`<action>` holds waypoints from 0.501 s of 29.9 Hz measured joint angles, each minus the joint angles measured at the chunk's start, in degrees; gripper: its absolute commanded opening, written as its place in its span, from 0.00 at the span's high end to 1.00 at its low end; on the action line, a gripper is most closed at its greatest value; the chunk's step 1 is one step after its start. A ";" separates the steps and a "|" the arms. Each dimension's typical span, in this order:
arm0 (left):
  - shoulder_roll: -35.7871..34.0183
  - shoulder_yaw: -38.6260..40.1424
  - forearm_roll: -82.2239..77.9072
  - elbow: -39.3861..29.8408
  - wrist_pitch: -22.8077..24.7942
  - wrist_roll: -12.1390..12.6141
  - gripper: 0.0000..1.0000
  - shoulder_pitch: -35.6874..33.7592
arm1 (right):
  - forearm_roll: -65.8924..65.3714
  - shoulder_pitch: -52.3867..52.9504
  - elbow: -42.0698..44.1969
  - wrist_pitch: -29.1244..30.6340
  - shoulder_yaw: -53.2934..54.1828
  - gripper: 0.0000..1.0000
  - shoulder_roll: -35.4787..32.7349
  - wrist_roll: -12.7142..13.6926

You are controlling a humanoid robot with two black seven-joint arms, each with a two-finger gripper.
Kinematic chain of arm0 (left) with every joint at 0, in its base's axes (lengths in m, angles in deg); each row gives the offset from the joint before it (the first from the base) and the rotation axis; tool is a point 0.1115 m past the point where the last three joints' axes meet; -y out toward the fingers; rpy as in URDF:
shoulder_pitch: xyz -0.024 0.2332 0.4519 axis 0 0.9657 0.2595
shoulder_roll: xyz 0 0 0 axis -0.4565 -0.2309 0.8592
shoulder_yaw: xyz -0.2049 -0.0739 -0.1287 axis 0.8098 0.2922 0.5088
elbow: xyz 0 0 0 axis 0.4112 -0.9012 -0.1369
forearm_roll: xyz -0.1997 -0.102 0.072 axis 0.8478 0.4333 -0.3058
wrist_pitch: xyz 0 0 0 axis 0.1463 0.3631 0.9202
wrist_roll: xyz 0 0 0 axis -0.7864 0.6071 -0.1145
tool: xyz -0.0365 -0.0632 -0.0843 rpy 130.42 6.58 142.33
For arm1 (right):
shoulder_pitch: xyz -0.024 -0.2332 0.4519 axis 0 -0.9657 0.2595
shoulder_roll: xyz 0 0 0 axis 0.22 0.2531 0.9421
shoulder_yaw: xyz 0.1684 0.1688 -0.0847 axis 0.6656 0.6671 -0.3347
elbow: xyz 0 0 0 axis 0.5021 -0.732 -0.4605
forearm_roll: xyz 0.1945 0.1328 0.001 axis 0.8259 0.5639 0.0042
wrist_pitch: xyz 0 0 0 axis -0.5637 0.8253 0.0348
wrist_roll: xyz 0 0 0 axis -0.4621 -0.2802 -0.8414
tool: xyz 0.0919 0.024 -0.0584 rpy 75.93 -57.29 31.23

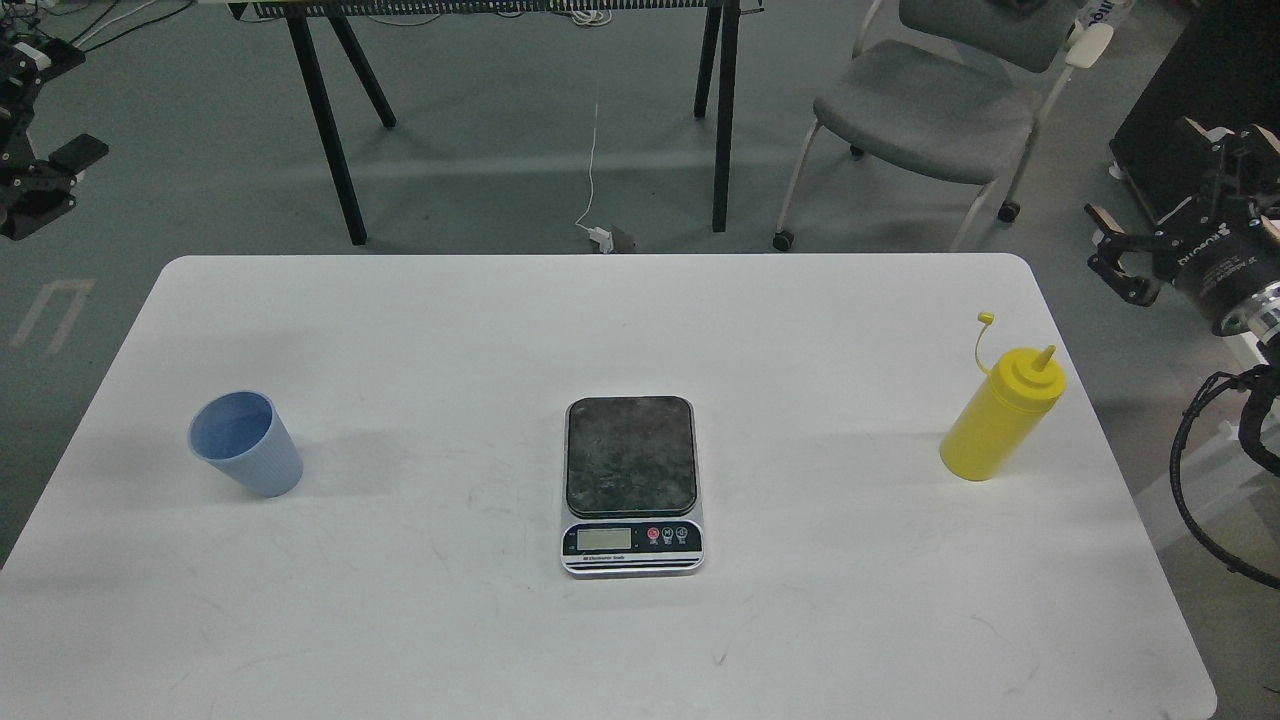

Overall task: Pour seasoning into cup on scale with both arms
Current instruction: 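Move the left gripper down toward the light blue cup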

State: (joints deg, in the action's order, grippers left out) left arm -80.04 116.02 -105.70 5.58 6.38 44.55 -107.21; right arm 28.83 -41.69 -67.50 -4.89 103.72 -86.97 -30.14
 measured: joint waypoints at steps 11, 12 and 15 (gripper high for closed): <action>-0.26 -2.50 -26.87 -0.74 -0.63 -0.84 0.00 2.65 | -0.05 -0.49 -0.07 0.00 0.00 0.00 -0.23 0.00; -0.11 -3.40 -28.65 -0.73 -1.89 -0.85 0.00 2.92 | -0.05 -0.57 -0.12 0.00 0.00 0.00 -0.23 0.00; 0.26 -7.86 -32.61 -0.71 -7.53 -0.85 0.00 3.45 | -0.05 -0.73 -0.19 0.00 0.00 0.00 -0.24 -0.07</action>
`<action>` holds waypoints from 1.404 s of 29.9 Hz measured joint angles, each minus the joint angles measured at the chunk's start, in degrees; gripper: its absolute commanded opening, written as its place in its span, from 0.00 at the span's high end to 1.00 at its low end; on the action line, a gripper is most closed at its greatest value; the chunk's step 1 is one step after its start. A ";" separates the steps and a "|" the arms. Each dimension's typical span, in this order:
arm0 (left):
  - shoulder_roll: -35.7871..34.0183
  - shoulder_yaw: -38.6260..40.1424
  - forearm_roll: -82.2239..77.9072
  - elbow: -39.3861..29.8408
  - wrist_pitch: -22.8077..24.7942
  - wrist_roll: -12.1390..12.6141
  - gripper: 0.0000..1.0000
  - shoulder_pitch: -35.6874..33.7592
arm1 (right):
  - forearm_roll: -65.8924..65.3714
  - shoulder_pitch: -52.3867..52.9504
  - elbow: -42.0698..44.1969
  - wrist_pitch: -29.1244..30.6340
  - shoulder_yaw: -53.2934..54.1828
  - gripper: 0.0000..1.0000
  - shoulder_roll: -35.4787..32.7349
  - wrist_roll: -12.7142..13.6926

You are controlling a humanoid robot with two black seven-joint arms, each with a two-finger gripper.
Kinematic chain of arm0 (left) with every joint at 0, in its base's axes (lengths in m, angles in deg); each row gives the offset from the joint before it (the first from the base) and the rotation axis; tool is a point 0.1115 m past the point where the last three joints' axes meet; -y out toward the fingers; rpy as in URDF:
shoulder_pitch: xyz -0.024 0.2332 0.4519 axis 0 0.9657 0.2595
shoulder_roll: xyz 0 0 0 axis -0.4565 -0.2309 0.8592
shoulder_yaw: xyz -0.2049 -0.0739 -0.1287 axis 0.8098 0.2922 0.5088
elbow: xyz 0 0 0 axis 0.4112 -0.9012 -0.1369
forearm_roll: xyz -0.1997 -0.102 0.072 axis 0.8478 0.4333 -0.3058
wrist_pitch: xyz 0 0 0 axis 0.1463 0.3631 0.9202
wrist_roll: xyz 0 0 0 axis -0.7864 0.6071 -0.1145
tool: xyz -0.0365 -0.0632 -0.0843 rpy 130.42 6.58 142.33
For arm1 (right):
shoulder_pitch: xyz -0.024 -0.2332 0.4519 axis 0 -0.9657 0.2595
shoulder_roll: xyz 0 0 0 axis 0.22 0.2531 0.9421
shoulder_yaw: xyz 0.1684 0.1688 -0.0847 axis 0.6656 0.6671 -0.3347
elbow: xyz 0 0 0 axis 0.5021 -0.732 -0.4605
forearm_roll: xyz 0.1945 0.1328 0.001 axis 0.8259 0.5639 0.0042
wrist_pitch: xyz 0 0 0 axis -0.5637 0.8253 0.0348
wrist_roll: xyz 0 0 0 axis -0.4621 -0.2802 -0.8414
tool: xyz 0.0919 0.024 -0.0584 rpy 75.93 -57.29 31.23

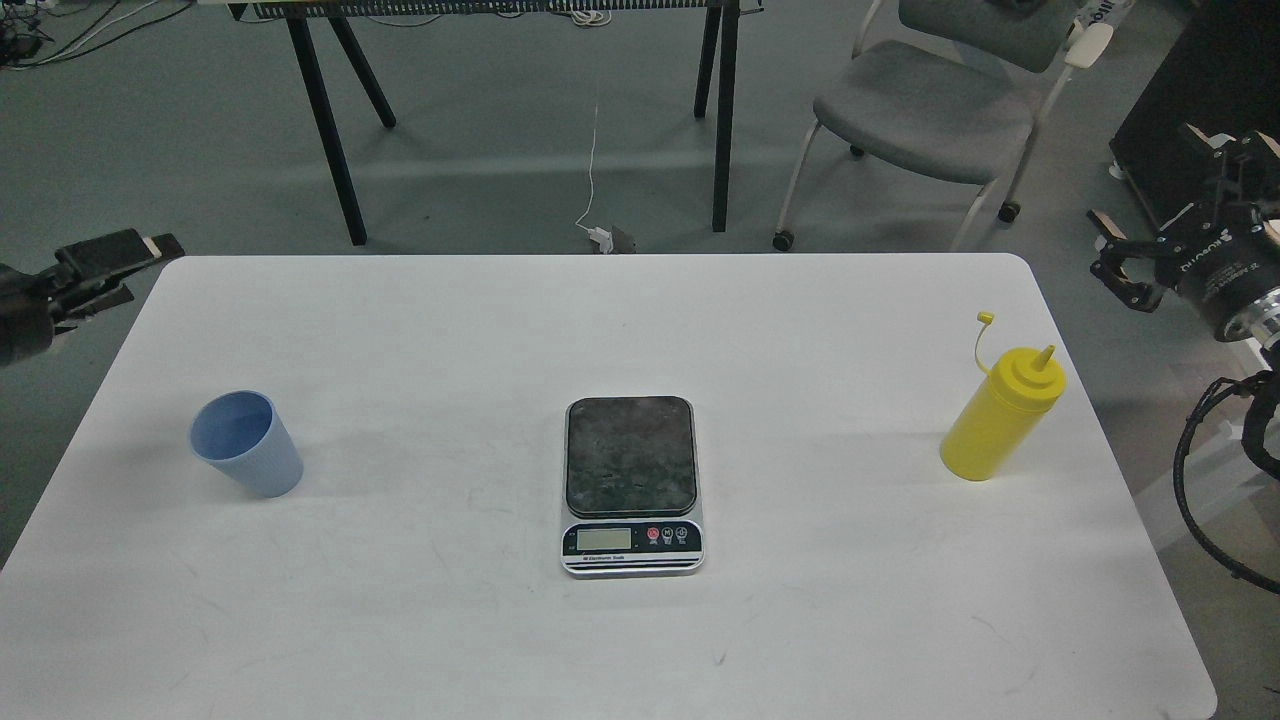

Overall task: Pour seasoning into cup on scale with both arms
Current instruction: 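Move the left gripper down toward the light blue cup, then close the left gripper around the light blue cup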

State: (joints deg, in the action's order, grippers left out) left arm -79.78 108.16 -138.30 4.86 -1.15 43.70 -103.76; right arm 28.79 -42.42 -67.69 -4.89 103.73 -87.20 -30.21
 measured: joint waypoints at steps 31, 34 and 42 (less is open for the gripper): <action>2.70 -14.76 -1.75 0.73 -14.57 0.02 0.00 5.14 | -0.01 -0.42 -0.05 0.00 0.00 0.00 0.01 -0.03; 3.14 -16.04 -1.75 0.77 -15.65 0.02 0.00 5.15 | -0.01 -0.43 0.00 0.00 0.00 0.00 -0.01 -0.03; 3.38 -16.60 -1.59 0.87 -16.41 0.02 0.10 5.15 | -0.01 -0.50 0.01 0.00 0.00 0.00 0.01 -0.03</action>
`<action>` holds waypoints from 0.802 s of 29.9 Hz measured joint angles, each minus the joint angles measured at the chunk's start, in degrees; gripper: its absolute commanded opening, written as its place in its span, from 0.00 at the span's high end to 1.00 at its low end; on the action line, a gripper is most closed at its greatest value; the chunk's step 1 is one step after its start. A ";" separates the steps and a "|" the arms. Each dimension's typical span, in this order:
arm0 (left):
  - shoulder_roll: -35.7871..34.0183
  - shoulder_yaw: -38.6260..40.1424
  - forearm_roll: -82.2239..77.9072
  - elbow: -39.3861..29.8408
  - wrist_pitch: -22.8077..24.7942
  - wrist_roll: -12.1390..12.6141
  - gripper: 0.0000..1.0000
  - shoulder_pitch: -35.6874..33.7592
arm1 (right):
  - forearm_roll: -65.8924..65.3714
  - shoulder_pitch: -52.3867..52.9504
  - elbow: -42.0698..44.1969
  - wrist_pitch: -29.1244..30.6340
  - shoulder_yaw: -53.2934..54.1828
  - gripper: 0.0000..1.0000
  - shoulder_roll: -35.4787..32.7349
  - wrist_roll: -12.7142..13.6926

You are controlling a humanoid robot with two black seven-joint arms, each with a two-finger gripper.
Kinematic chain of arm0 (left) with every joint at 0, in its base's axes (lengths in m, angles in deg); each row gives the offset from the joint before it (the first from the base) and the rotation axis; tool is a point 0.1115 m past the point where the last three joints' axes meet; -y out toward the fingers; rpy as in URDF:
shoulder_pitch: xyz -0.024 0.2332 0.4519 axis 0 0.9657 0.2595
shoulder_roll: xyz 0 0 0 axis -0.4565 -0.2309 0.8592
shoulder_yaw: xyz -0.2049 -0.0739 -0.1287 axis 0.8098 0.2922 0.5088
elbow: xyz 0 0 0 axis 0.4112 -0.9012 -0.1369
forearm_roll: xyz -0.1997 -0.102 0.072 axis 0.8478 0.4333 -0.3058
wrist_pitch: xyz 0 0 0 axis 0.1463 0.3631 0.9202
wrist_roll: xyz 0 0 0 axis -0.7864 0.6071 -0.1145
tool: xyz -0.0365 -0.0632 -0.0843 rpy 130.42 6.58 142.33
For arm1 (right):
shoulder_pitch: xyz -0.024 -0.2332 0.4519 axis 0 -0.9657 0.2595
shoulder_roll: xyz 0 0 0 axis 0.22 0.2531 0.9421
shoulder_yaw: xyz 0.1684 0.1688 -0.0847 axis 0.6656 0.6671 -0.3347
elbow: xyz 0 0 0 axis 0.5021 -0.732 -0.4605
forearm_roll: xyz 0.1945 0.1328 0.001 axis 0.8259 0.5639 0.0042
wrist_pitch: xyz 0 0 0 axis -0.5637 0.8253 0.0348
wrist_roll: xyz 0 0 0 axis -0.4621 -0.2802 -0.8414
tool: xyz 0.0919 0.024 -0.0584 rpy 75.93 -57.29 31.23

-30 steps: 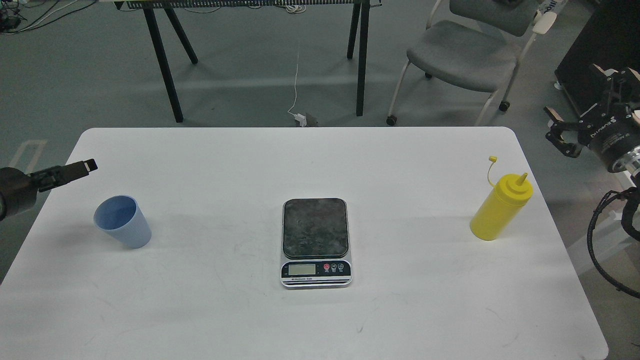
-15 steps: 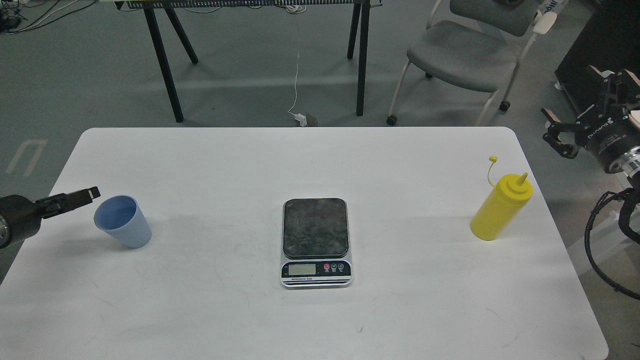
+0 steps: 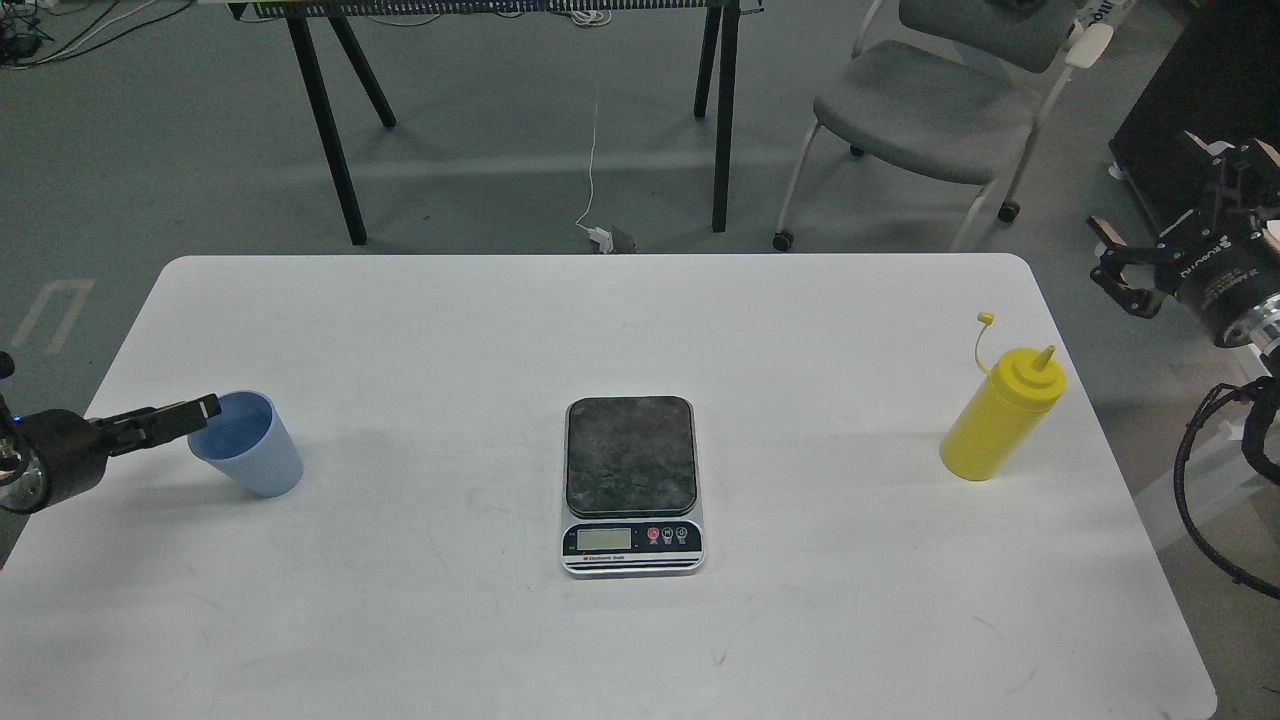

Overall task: Pour seasoning into cup on scale with both arms
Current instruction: 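Close the left gripper around the light blue cup, then carry the cup with the left gripper onto the scale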

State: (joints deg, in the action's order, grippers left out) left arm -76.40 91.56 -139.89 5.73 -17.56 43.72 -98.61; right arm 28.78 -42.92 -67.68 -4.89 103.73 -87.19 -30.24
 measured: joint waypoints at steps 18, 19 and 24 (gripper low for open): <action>1.62 -3.80 -0.23 0.00 -5.26 0.00 0.69 1.89 | 0.03 -0.59 -0.02 0.00 0.00 0.00 0.18 0.00; 1.62 -3.80 -0.23 0.00 -5.27 0.00 0.73 1.91 | 0.04 -0.65 -0.04 0.00 0.00 0.00 0.21 -0.07; 1.35 -3.74 -0.20 -0.01 -5.30 0.00 0.88 1.73 | 0.05 -0.94 -0.10 0.00 0.00 0.00 0.45 -0.64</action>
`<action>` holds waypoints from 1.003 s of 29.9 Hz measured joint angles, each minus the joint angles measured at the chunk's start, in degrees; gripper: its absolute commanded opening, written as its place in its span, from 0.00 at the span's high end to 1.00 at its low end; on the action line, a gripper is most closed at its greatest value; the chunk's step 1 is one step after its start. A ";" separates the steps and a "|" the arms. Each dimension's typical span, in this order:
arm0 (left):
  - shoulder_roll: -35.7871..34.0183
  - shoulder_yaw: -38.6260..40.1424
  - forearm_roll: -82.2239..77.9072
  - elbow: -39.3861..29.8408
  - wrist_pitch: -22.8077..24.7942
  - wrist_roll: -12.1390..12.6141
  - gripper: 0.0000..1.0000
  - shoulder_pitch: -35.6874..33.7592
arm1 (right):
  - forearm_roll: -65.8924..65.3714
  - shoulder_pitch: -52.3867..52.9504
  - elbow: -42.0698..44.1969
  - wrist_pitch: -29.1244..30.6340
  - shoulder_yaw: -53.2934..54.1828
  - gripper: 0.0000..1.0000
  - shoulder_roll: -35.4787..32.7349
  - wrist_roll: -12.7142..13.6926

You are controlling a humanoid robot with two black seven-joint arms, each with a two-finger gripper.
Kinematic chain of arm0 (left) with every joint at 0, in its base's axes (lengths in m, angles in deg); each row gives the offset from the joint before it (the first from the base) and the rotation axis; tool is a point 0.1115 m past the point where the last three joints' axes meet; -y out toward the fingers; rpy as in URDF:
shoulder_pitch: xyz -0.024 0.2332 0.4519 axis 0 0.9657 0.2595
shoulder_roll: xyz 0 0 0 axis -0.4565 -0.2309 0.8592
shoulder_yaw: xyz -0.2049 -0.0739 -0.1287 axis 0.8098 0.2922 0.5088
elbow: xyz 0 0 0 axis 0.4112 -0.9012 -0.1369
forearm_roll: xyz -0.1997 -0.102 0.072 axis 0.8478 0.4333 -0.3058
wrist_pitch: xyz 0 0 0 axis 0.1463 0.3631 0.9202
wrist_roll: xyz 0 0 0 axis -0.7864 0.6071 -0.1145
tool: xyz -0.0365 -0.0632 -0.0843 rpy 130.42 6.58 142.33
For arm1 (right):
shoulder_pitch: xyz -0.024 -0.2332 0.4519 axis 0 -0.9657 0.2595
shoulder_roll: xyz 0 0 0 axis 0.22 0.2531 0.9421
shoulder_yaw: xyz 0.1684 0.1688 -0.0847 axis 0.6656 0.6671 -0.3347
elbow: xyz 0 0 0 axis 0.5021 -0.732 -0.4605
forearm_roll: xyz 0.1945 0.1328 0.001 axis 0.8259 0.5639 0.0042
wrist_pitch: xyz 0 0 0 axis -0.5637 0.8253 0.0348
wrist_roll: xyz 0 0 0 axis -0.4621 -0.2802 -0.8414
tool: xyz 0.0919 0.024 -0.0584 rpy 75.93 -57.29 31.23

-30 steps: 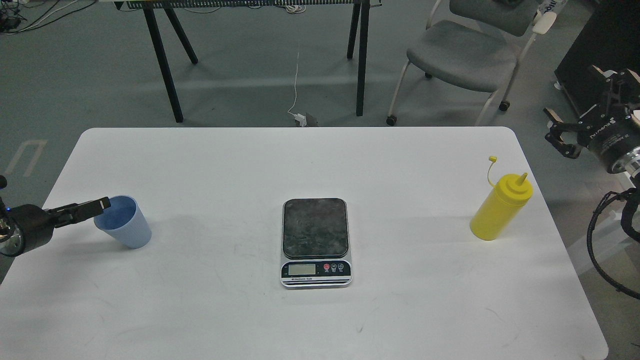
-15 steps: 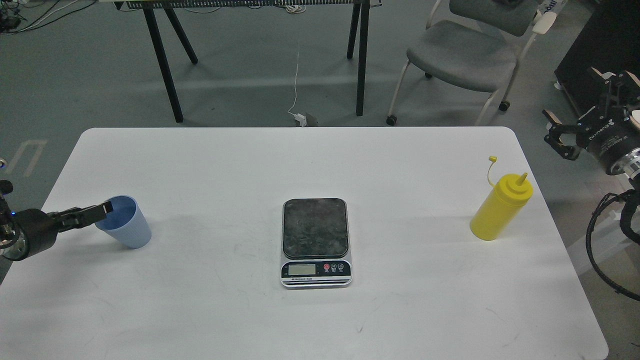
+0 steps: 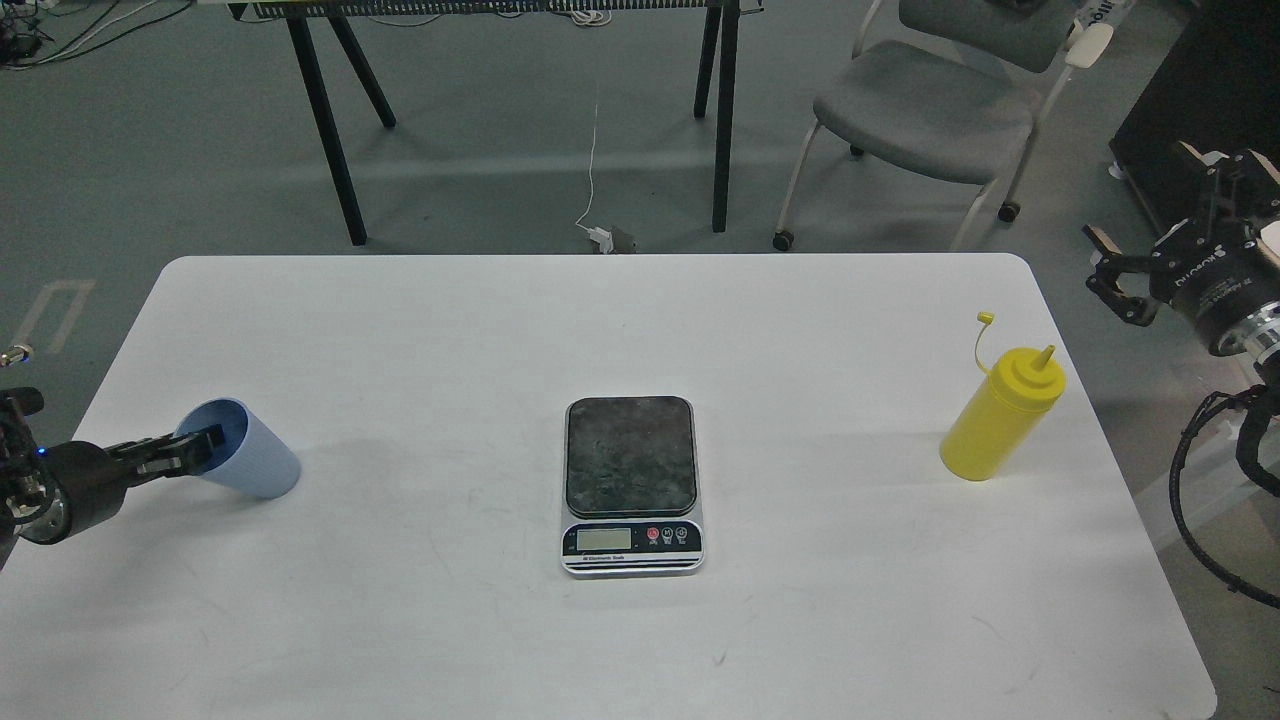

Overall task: Pour seasoning into cup on scale with both arms
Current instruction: 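Carry the cup with the left gripper onto the scale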

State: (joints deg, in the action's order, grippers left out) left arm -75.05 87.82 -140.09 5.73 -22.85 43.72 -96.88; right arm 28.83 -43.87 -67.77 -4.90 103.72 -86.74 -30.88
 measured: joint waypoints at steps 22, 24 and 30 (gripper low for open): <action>-11.92 0.21 -2.68 -20.17 3.45 0.02 0.94 -7.63 | -0.04 -0.36 0.19 0.00 0.31 0.00 0.09 -0.49; -12.37 0.21 -4.22 -22.68 5.41 0.01 0.93 -10.66 | -0.04 -0.36 0.24 0.00 0.42 0.00 0.03 -0.51; -10.08 0.22 -9.48 -28.41 10.77 0.00 0.93 -18.68 | -0.05 -0.36 0.43 0.00 0.81 0.00 0.03 -0.51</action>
State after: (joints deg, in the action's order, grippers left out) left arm -85.13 88.04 -149.57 -22.68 -12.08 43.72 -115.55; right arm 28.78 -44.22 -67.34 -4.90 104.53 -86.71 -31.39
